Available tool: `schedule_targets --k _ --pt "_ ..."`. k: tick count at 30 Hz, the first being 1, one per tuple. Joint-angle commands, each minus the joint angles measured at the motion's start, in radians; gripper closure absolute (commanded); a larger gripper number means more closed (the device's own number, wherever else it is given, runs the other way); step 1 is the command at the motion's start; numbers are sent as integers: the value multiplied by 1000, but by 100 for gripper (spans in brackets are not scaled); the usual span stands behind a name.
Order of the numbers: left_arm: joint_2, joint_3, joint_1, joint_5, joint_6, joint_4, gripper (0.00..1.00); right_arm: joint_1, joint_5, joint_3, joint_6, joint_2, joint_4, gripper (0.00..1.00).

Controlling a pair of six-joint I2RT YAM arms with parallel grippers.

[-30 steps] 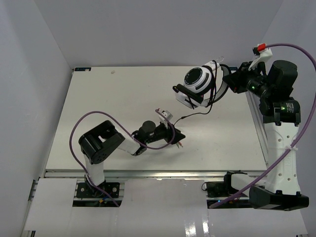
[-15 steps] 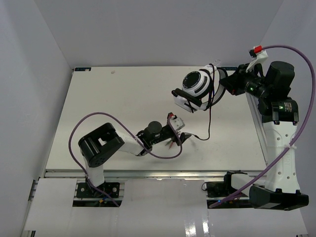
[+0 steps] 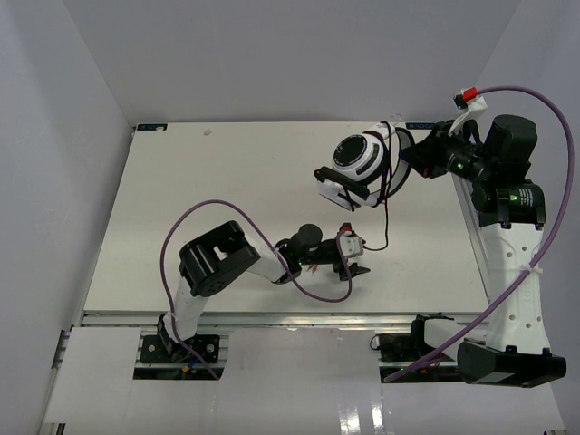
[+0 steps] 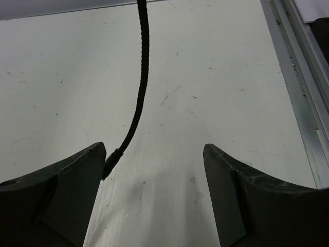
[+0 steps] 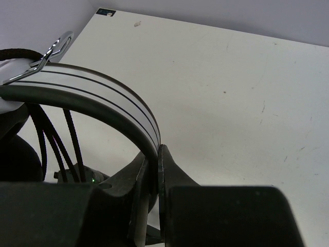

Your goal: Wrap the headphones

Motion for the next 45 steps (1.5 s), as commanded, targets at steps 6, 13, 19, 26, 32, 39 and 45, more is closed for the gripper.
schedule_targets --k 6,13,19,26,32,39,45 --pt "78 251 -26 -51 80 -271 22 -1 -68 2 73 -34 89 92" --pt "80 193 -30 -154 85 -243 72 -2 -52 13 52 -47 72 92" --pt "-36 19 8 -153 30 -151 100 -2 -34 20 33 -43 64 92" --pt "-181 -77 144 82 -160 -157 100 -1 -103 13 -74 -59 22 92" --pt "-292 -103 272 311 -244 -183 100 -1 -82 11 -268 -76 -47 92" --pt "-386 -70 302 320 -9 -538 100 -1 -136 -20 -403 -73 -62 92" --pt "-278 159 411 342 43 -856 100 10 -276 -2 -603 -105 -183 92"
